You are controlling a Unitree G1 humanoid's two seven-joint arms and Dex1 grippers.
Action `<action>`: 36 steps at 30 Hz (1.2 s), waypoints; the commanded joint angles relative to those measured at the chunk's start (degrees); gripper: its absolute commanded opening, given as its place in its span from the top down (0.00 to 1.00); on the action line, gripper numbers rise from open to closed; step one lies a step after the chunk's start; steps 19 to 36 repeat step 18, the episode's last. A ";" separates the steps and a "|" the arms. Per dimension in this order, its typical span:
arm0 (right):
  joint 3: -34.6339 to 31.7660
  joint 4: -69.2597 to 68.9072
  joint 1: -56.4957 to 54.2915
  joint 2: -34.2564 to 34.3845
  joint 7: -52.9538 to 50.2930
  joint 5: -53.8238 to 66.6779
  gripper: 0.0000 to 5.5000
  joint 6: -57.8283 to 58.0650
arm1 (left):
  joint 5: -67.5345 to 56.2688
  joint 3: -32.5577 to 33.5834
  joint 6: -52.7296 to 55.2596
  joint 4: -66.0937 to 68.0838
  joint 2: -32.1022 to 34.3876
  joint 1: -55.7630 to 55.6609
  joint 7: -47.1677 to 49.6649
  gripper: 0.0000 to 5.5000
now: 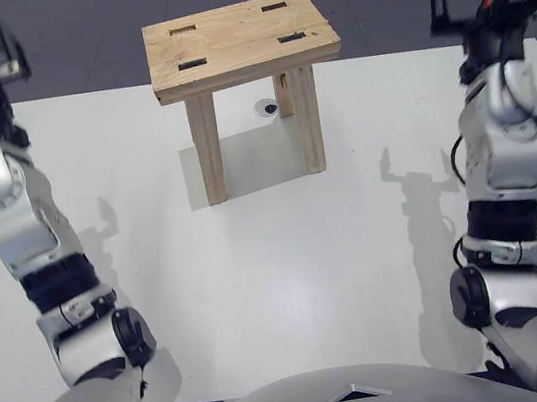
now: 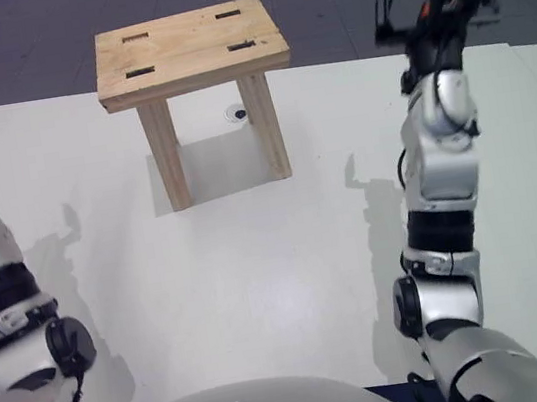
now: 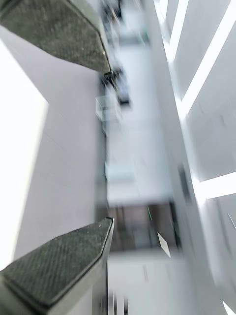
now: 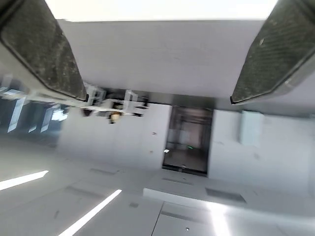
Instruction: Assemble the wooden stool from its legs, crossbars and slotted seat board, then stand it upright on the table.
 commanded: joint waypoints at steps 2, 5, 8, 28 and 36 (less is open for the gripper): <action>1.23 8.30 2.04 2.89 -4.96 -2.58 0.02 -6.97 | 3.02 -2.32 -2.95 7.37 -3.29 3.19 6.42 0.02; 1.86 12.67 0.28 4.06 -6.63 -2.99 0.02 -9.43 | 1.94 -2.33 -4.38 9.63 -3.32 2.14 8.10 0.02; 1.62 15.71 -1.23 5.59 -6.80 -1.50 0.02 -11.37 | -0.06 -2.26 -4.19 10.36 -3.50 0.99 8.28 0.02; 2.21 19.88 -4.02 7.28 -6.13 -0.96 0.02 -13.66 | -2.26 -3.26 -2.60 10.97 -4.03 0.25 10.40 0.02; 2.21 19.88 -4.02 7.28 -6.13 -0.96 0.02 -13.66 | -2.26 -3.26 -2.60 10.97 -4.03 0.25 10.40 0.02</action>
